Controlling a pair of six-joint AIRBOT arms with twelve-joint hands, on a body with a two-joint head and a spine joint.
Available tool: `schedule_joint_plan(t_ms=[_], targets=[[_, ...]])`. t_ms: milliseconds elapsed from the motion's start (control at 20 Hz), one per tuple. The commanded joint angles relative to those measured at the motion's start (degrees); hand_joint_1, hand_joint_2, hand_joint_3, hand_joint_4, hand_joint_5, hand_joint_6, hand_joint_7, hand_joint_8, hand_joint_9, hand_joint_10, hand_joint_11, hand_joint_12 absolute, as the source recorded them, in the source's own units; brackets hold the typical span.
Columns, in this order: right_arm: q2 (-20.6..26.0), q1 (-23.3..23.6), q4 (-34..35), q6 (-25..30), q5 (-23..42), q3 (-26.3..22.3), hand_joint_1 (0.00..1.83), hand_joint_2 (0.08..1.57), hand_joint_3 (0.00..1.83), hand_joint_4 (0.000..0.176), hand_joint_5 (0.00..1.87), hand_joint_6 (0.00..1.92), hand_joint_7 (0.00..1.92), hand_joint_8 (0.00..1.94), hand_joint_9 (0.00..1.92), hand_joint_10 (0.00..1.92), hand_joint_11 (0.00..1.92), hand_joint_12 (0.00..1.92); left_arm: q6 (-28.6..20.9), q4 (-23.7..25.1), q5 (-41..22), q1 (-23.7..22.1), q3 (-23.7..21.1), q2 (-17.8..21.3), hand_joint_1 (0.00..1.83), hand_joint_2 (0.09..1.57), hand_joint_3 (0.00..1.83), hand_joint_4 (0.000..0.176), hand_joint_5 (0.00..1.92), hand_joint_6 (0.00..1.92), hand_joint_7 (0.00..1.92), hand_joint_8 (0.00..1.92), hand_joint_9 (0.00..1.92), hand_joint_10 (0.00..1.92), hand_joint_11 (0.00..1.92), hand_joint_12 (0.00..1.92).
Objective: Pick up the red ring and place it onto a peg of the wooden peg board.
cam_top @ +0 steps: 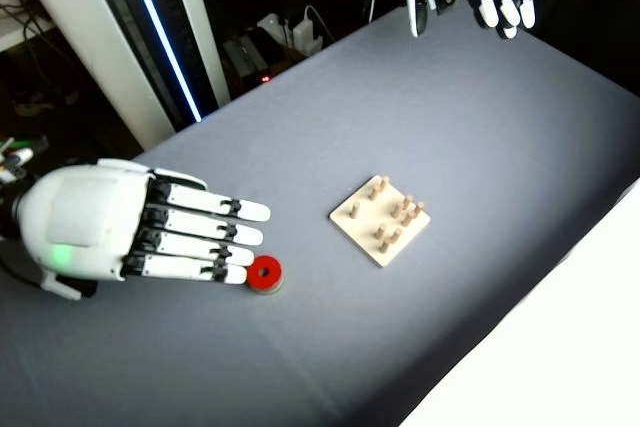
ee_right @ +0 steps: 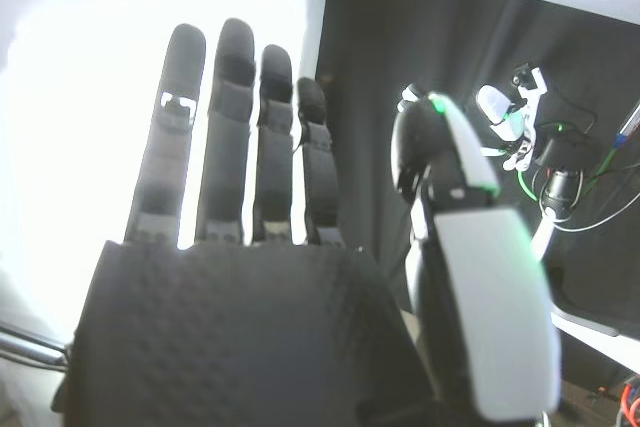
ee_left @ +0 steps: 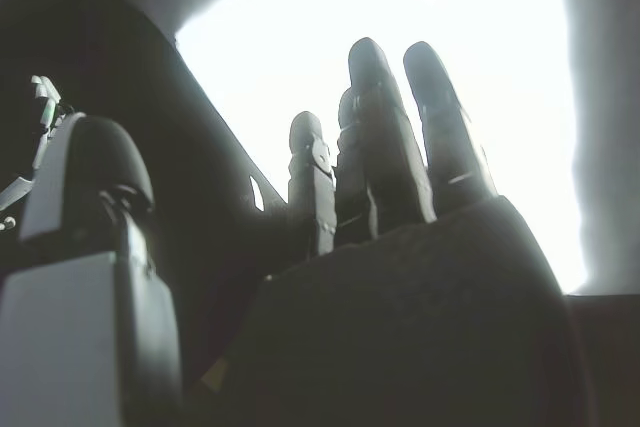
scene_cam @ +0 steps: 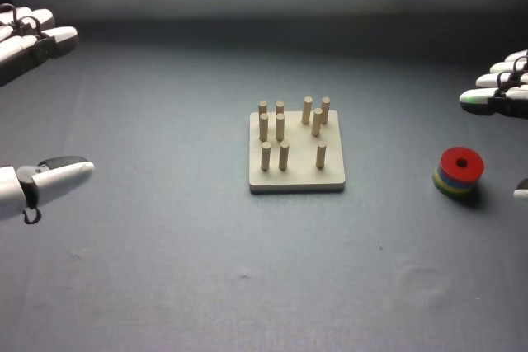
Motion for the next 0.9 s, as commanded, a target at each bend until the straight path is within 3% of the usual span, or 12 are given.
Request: schedule_joint_plan(t_ms=[0,150,200,300,450,500,550,650,800,850], targets=[[0.1,0.1,1.7,0.3,6.6,0.2,0.84,1.12,0.01,0.058,0.4,0.01,0.34,0.0,0.27,0.02,0.04,0.52,-0.3,-0.2,-7.3,-0.8,0.2,-0.2,0.65,1.01,0.01,0.0,0.3,0.0,0.15,0.0,0.09,0.01,0.0,0.38],[0.1,0.1,1.5,0.3,6.4,0.1,0.89,1.12,0.0,0.059,0.39,0.0,0.33,0.0,0.26,0.0,0.01,0.53,-0.3,-0.2,-7.3,-0.8,0.2,-0.2,0.64,1.01,0.01,0.0,0.31,0.0,0.15,0.0,0.1,0.01,0.0,0.4],[0.1,0.1,1.3,0.3,6.0,0.2,0.9,1.12,0.0,0.068,0.38,0.0,0.31,0.0,0.25,0.0,0.0,0.52,-0.4,-0.2,-7.2,-0.8,0.3,-0.2,0.65,1.01,0.0,0.0,0.31,0.0,0.15,0.0,0.1,0.01,0.0,0.4],[-0.4,0.7,0.0,0.3,3.8,1.0,1.0,1.05,0.0,0.026,0.41,0.0,0.32,0.0,0.27,0.0,0.06,0.47,-0.5,-0.2,-7.2,-0.8,0.4,-0.3,0.64,1.01,0.0,0.0,0.3,0.0,0.15,0.0,0.09,0.01,0.0,0.39],[-1.7,5.1,-4.2,0.7,-3.4,3.0,1.06,1.0,0.0,0.0,0.42,0.01,0.32,0.0,0.26,0.0,0.08,0.41,-1.0,-0.2,-7.0,-0.8,0.6,-0.7,0.61,1.0,0.0,0.0,0.3,0.0,0.16,0.0,0.11,0.01,0.0,0.45],[-2.3,6.7,-5.9,1.3,-6.5,4.1,1.01,1.0,0.0,0.021,0.4,0.0,0.31,0.0,0.26,0.0,0.07,0.41,-1.1,-0.2,-6.9,-0.8,0.7,-0.7,0.62,1.01,0.0,0.0,0.31,0.0,0.17,0.0,0.12,0.01,0.0,0.51],[-2.8,7.7,-6.9,1.5,-8.5,4.9,1.04,0.97,0.0,0.021,0.41,0.0,0.32,0.0,0.27,0.0,0.03,0.54,-1.1,-0.2,-6.8,-0.8,0.7,-0.7,0.62,1.01,0.0,0.0,0.3,0.0,0.17,0.0,0.12,0.0,0.0,0.52],[-4.4,10.2,-8.9,1.8,-13.3,6.8,1.14,0.94,0.0,0.0,0.43,0.0,0.35,0.01,0.3,0.01,0.0,0.67,-1.1,-0.2,-6.9,-0.8,0.7,-0.7,0.63,1.01,0.0,0.0,0.3,0.0,0.17,0.0,0.11,0.01,0.0,0.47],[-6.6,12.9,-11.1,2.1,-17.9,9.1,1.13,0.95,0.0,0.024,0.45,0.01,0.38,0.01,0.33,0.01,0.0,0.72,-1.2,-0.2,-6.8,-0.8,0.7,-0.7,0.61,1.0,0.0,0.0,0.3,0.0,0.17,0.0,0.13,0.01,0.0,0.55],[-7.1,13.6,-11.8,2.1,-18.9,9.4,1.13,0.95,0.0,0.009,0.46,0.01,0.39,0.01,0.33,0.01,0.0,0.72,-1.2,-0.2,-6.8,-0.8,0.7,-0.8,0.61,1.0,0.0,0.0,0.31,0.0,0.18,0.0,0.14,0.01,0.0,0.59]])
